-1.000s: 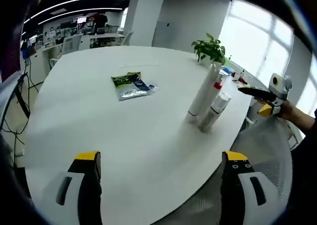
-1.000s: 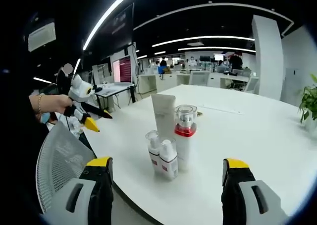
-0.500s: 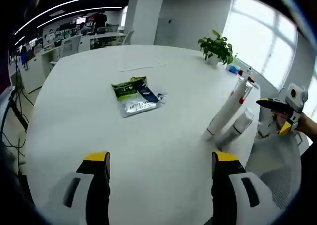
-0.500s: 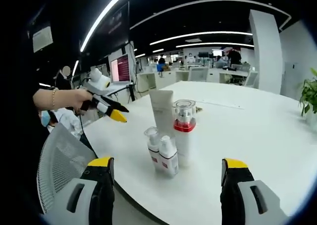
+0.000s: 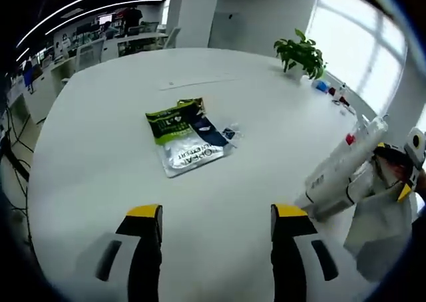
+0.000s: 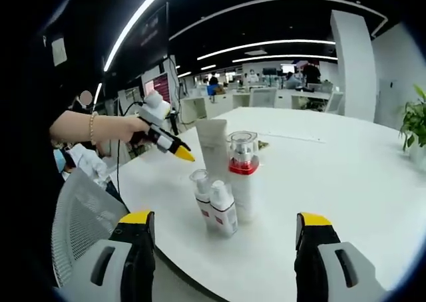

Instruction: Arrange the skincare products in the storage area until every visible bottle or jar stands upright without overlapping.

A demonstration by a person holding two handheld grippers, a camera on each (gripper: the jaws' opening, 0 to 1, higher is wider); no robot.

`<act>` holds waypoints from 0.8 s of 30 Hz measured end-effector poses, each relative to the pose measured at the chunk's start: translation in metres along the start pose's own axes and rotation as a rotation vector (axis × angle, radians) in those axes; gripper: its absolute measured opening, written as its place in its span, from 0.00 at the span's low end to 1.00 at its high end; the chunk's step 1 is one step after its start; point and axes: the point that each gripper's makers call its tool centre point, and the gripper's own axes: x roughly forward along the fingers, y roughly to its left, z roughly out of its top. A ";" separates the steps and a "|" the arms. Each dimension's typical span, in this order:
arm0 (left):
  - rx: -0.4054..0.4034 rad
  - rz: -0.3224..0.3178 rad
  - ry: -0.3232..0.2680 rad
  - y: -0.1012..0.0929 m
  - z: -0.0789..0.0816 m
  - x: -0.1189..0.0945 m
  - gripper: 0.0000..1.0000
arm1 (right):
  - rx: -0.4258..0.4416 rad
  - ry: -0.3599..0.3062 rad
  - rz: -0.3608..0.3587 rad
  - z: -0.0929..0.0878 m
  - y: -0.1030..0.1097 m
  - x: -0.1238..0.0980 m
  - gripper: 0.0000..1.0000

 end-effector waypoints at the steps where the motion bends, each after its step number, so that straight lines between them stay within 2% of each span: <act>1: -0.002 0.002 0.002 0.002 0.002 0.004 0.57 | 0.002 0.000 0.000 0.000 0.000 0.000 0.91; 3: -0.008 0.012 0.008 0.004 0.003 0.005 0.55 | 0.009 0.002 -0.003 -0.001 -0.002 0.000 0.91; 7: -0.015 0.014 0.031 0.018 0.011 0.031 0.54 | 0.016 0.004 -0.010 -0.001 -0.003 0.000 0.90; 9: -0.021 0.012 0.040 0.023 0.014 0.036 0.52 | 0.020 0.005 -0.012 -0.001 -0.004 0.000 0.90; 11: -0.024 0.012 0.047 0.025 0.016 0.041 0.52 | 0.023 0.006 -0.015 -0.001 -0.004 0.000 0.90; 13: -0.021 0.015 0.057 0.024 0.015 0.038 0.51 | 0.027 0.007 -0.018 -0.001 -0.005 0.000 0.89; 17: -0.036 0.023 0.059 0.033 0.025 0.051 0.49 | 0.030 0.007 -0.020 -0.001 -0.005 0.000 0.89; 19: -0.042 0.032 0.054 0.030 0.023 0.049 0.48 | 0.026 0.010 -0.023 -0.001 -0.005 0.000 0.88; 24: -0.044 0.060 0.038 0.035 0.045 0.066 0.48 | 0.030 0.013 -0.026 -0.001 -0.005 0.001 0.88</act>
